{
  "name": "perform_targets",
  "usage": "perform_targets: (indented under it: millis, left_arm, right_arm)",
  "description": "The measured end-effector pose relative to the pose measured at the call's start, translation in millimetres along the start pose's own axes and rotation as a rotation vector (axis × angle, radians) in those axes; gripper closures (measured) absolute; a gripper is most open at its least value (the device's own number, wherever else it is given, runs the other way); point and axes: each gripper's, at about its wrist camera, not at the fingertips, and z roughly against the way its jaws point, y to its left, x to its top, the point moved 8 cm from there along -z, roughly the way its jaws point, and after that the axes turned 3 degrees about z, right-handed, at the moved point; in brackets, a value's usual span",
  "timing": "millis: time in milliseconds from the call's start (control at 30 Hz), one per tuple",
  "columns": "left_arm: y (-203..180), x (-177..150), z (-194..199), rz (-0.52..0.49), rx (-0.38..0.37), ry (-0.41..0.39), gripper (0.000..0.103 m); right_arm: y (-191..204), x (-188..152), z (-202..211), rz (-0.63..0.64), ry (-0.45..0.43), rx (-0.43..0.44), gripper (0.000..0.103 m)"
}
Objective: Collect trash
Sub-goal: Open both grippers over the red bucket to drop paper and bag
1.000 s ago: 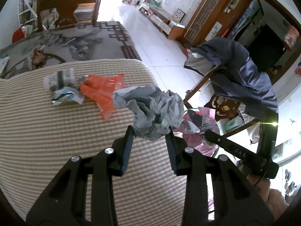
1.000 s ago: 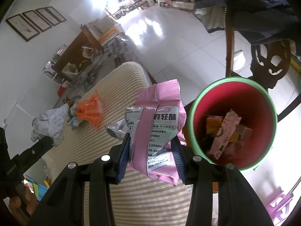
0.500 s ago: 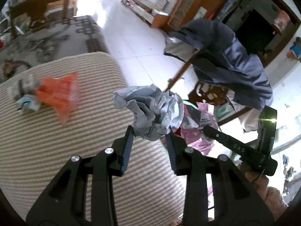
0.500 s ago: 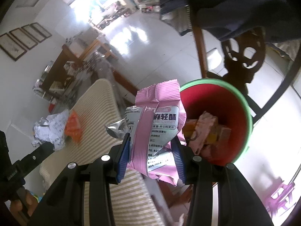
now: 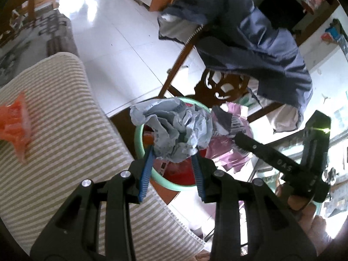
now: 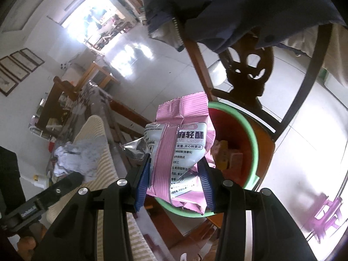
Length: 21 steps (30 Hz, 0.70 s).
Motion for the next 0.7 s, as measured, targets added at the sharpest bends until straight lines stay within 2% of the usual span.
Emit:
perform_targets:
  millis: [167,200,233,267,333,567,700]
  left_arm:
    - [-13,0,-19,-0.031,-0.004,0.040,0.069]
    - [-16,0,-22,-0.037,-0.005,0.049,0.066]
    - [-17,-1,-24,-0.039,-0.007,0.056,0.058]
    - [-19,-1,-26,-0.037,-0.014,0.059,0.055]
    - [-20,-1,-26,-0.036,-0.015,0.051,0.043]
    - [-4,1,-3,-0.019,0.023,-0.010,0.040]
    - [25,-4,23,0.028,0.069,-0.072,0.037]
  right_arm:
    - [-12,2,5,-0.026,-0.009,-0.008,0.060]
    - [-14,2,5,-0.031,-0.008,-0.009,0.058]
    - [-16,2,5,-0.037,-0.006,-0.007,0.053]
    - [-18,1,5,-0.048,0.001,-0.001,0.051]
    - [-22,0,4,-0.066,0.003,0.000,0.048]
    - [-15,1,5,-0.058,-0.004,0.009,0.045]
    - [6,0,0,-0.010,0.003,0.018,0.045]
